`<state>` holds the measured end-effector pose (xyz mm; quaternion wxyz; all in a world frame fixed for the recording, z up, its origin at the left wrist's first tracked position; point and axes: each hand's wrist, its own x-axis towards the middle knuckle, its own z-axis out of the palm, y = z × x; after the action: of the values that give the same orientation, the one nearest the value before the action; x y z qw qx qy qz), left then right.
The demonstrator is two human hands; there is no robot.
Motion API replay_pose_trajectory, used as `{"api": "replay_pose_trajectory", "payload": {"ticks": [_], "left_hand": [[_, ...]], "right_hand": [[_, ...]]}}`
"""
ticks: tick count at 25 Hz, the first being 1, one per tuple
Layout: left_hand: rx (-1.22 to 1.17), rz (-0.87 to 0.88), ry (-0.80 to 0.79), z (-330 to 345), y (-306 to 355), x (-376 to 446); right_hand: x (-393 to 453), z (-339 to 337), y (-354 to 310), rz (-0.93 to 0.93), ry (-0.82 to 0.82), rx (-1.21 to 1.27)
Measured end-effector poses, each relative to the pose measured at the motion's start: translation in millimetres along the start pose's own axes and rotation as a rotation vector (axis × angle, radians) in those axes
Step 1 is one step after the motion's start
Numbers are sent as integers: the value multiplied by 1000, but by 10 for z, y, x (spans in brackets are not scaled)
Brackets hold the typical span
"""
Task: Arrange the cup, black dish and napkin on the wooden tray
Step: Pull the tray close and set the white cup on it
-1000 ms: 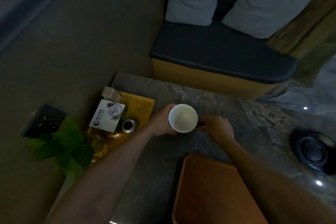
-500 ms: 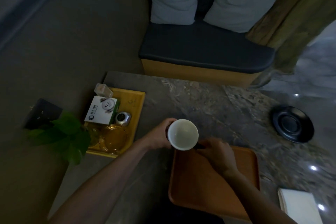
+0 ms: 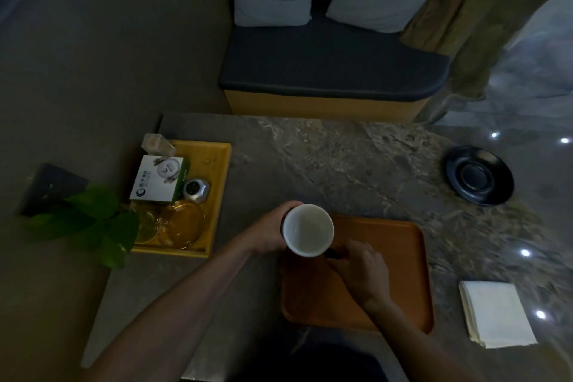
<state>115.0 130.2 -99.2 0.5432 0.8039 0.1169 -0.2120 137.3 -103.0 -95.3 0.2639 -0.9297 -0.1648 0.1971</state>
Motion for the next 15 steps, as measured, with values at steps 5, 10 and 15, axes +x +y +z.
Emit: {"api": "replay_pose_trajectory", "payload": {"ticks": [5, 10, 15], "left_hand": [[50, -25, -34, -6, 2, 39], [52, -28, -20, 33, -62, 56], [-29, -128, 167, 184, -163, -84]], "right_hand": [[-46, 67, 19, 11, 10, 22], [-54, 83, 25, 28, -1, 31], [-56, 50, 39, 3, -75, -15]]}}
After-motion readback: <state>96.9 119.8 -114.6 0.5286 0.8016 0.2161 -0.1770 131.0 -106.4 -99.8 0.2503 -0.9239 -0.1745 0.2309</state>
